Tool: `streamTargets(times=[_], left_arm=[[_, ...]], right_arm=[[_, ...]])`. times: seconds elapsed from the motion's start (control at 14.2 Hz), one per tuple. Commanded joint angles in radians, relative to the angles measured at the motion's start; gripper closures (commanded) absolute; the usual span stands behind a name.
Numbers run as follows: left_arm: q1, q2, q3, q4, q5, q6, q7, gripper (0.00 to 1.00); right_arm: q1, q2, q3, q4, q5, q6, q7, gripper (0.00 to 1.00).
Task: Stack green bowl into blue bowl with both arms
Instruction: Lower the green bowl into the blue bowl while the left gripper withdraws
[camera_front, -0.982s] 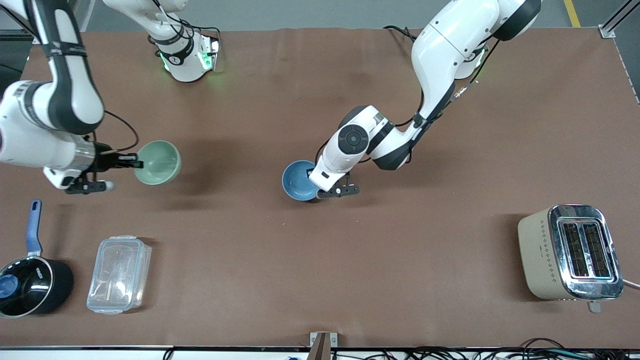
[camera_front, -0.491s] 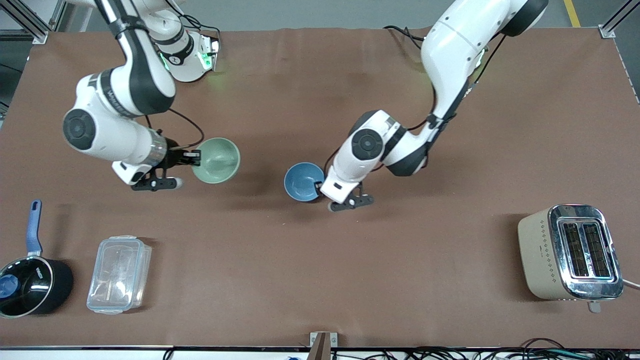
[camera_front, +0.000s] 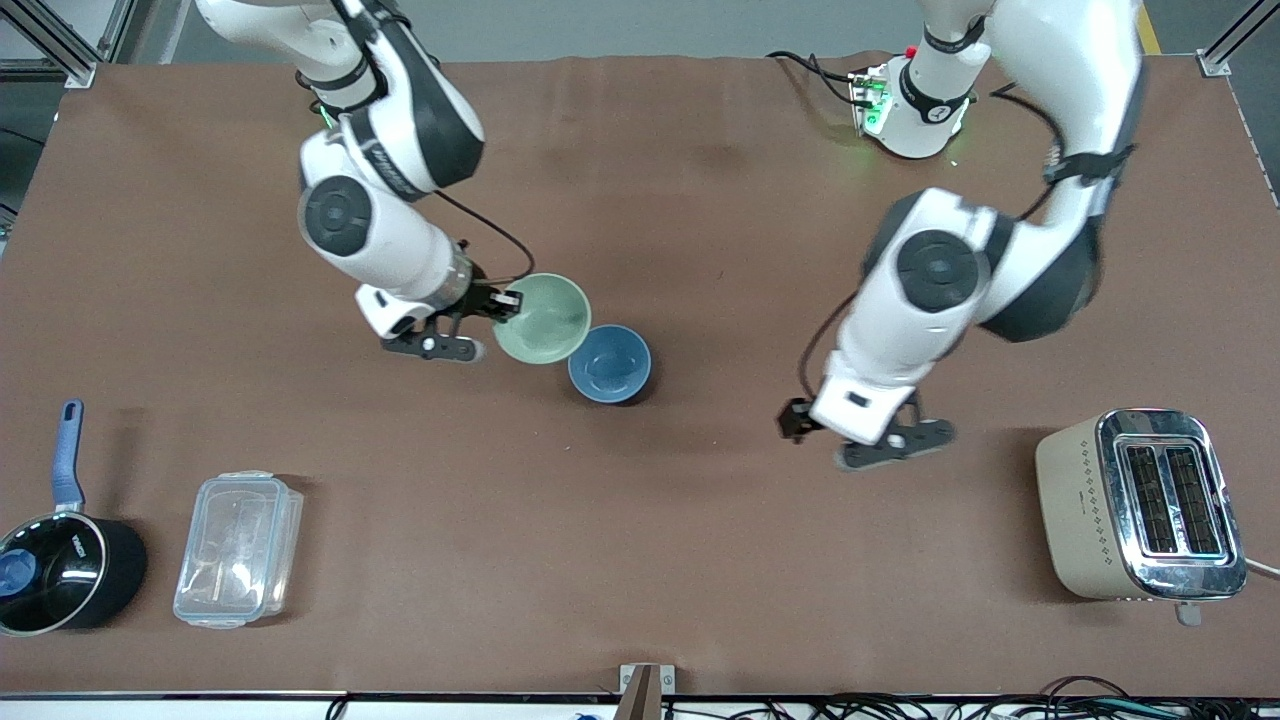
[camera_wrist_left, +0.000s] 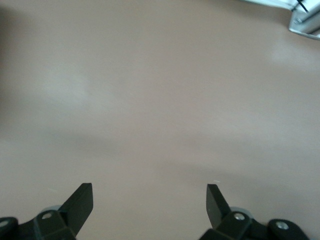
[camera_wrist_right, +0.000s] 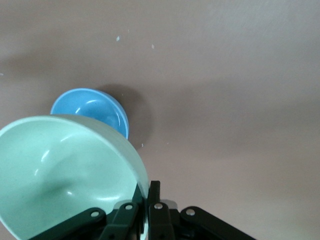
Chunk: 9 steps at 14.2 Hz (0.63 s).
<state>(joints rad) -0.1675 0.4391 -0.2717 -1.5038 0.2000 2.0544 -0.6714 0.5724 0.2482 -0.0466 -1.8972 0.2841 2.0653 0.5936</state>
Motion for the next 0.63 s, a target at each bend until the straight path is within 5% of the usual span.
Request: streamTargets(times=[0.0, 0.56], left_arm=[[0.075, -0.084, -0.007, -0.027, 0.021, -0.06, 0.14, 0.0], [0.195, -0.278, 0.018, 0.025, -0.086, -0.341, 0.473, 0.0]], right_arm=[[0.032, 0.049, -0.013, 0.021, 0.096, 0.039, 0.037, 0.98], [0.102, 0.151, -0.013, 0.02, 0.13, 0.208, 0.098, 0.97]])
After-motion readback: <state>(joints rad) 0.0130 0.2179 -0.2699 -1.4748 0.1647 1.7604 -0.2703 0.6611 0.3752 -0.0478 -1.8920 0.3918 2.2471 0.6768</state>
